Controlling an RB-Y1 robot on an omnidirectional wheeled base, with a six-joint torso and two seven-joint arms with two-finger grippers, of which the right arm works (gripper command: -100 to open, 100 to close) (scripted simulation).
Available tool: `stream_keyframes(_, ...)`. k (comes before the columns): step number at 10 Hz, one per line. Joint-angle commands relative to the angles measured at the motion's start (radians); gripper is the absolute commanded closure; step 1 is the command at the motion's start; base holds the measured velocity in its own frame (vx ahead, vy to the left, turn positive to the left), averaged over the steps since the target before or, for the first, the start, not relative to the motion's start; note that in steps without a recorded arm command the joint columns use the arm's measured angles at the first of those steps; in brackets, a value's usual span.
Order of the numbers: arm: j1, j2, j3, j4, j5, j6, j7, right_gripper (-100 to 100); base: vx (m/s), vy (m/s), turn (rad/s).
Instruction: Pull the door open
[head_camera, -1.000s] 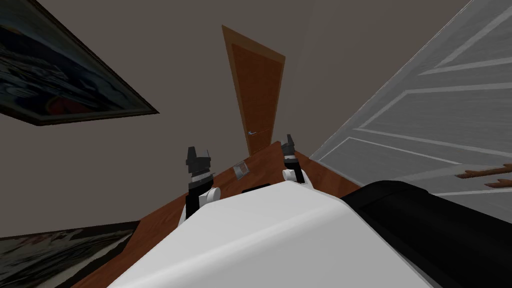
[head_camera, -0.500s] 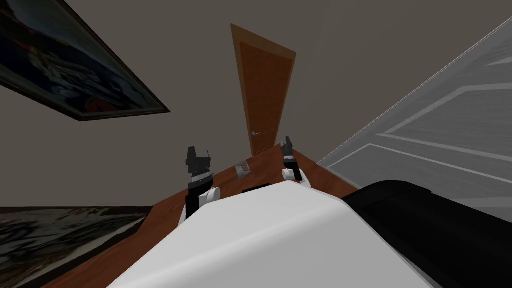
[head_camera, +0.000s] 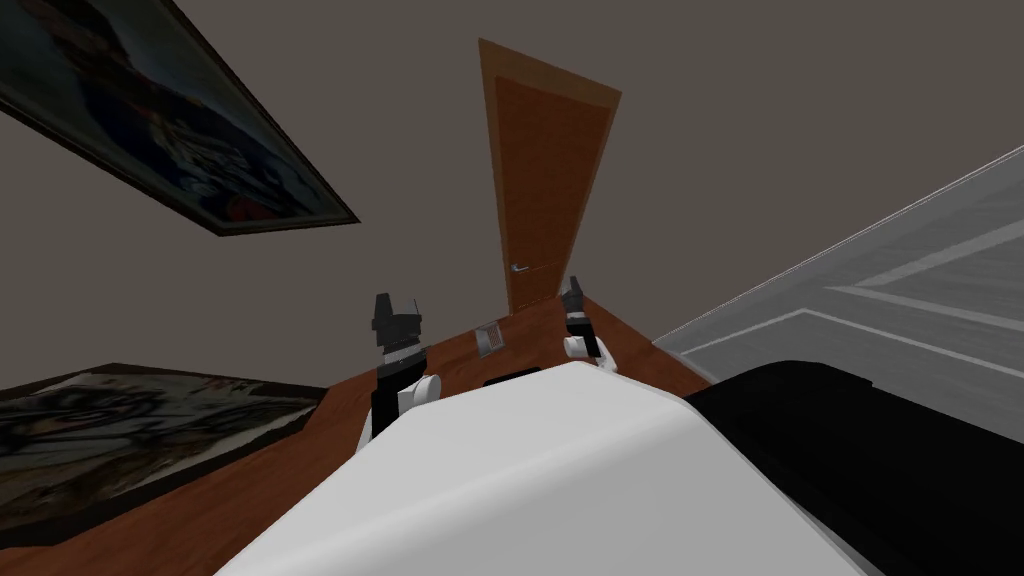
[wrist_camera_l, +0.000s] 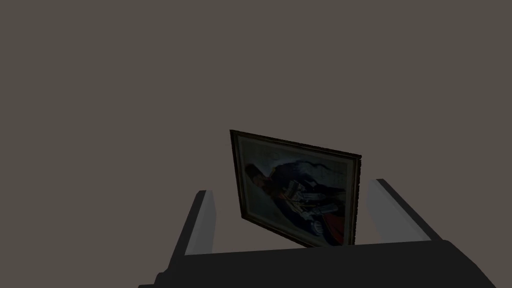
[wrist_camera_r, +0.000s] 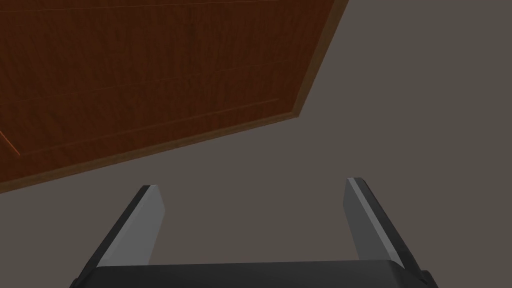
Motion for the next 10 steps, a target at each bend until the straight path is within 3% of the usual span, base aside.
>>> stream_keyframes(1,-0.025,-0.006,-0.012,0.05,-0.013,-0.016,0.011,-100,0.073,-0.072,0.197)
stream_keyframes(10,-0.129,-0.031,-0.071,0.304,-0.074,-0.088,0.057,-100,0.05,-0.074,0.157)
